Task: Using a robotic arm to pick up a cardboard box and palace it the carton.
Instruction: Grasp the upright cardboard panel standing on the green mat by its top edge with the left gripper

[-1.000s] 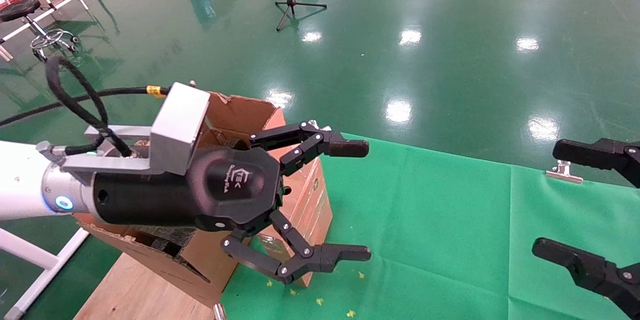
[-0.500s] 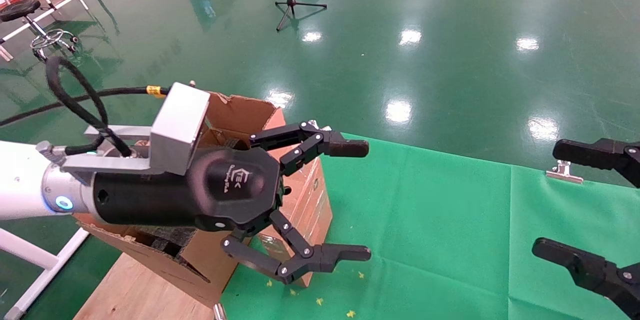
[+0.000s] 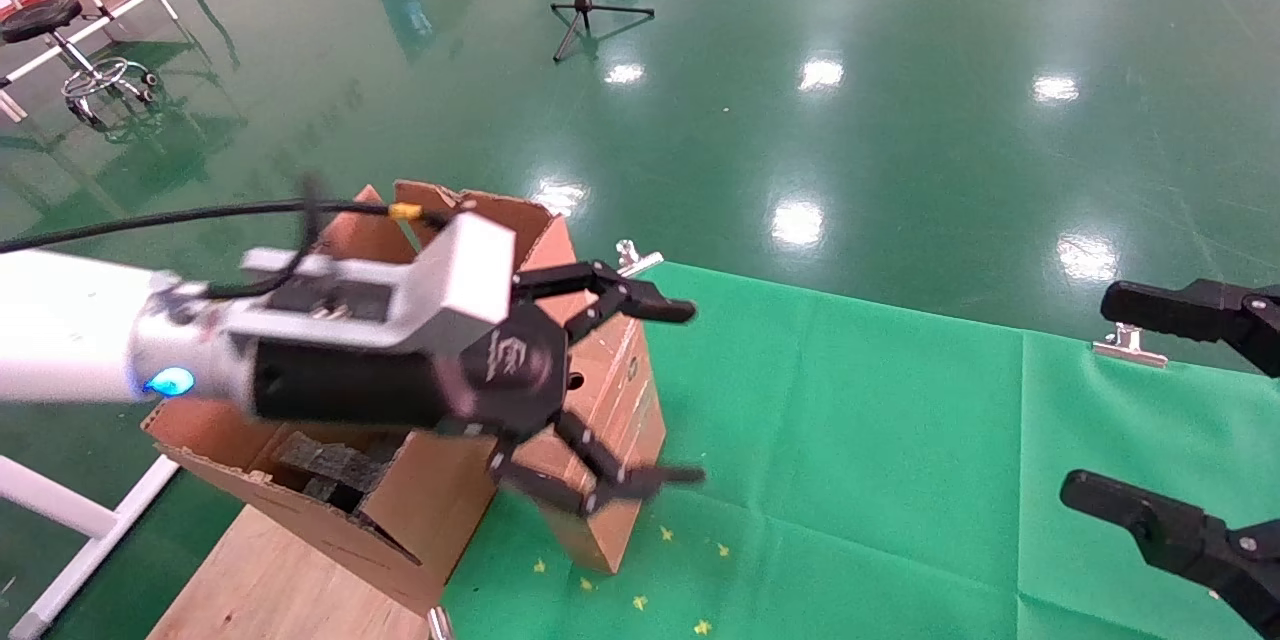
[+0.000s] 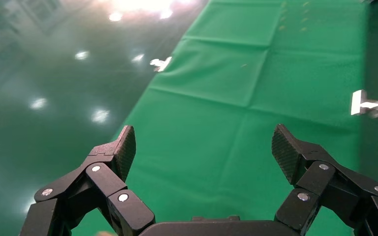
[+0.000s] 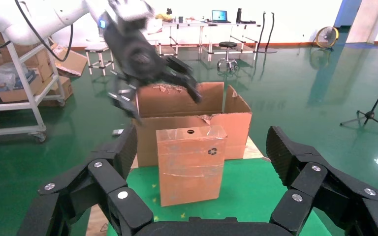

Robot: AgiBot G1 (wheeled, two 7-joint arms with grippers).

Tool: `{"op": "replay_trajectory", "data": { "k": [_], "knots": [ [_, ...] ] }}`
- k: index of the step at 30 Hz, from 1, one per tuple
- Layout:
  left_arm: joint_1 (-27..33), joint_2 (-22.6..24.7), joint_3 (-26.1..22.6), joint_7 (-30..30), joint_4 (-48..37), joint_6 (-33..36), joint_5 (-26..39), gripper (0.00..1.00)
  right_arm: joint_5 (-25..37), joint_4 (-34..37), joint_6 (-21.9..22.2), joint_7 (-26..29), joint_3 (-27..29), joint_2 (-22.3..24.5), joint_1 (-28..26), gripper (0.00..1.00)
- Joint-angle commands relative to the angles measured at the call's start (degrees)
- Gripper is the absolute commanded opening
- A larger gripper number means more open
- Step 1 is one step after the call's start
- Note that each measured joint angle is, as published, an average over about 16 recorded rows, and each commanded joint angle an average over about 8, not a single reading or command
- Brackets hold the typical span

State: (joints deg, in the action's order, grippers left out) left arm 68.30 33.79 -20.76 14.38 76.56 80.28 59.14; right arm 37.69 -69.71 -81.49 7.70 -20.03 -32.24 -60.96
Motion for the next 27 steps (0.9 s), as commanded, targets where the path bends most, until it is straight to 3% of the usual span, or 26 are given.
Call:
{"op": "replay_trajectory", "data": {
  "k": [1,10,16,21,27],
  "knots": [
    [2.0,0.2,-1.4,1.8,0.5,-1.5,4.5,1.0,0.0,0.0,0.0,0.0,0.0,0.0,0.0,0.0],
    [4.1,0.6,-2.9,2.8,0.3,-3.0,9.3,1.0,0.0,0.0,0.0,0.0,0.0,0.0,0.0,0.0],
    [9.0,2.6,-6.2,7.5,0.7,-6.3,21.2,1.0,0.0,0.0,0.0,0.0,0.0,0.0,0.0,0.0],
    [13.8,5.2,-9.4,18.3,0.2,-6.9,30.5,1.0,0.0,0.0,0.0,0.0,0.0,0.0,0.0,0.0],
    [19.6,8.1,-13.8,38.3,-0.5,-2.7,41.9,1.0,0.0,0.0,0.0,0.0,0.0,0.0,0.0,0.0]
  ]
}}
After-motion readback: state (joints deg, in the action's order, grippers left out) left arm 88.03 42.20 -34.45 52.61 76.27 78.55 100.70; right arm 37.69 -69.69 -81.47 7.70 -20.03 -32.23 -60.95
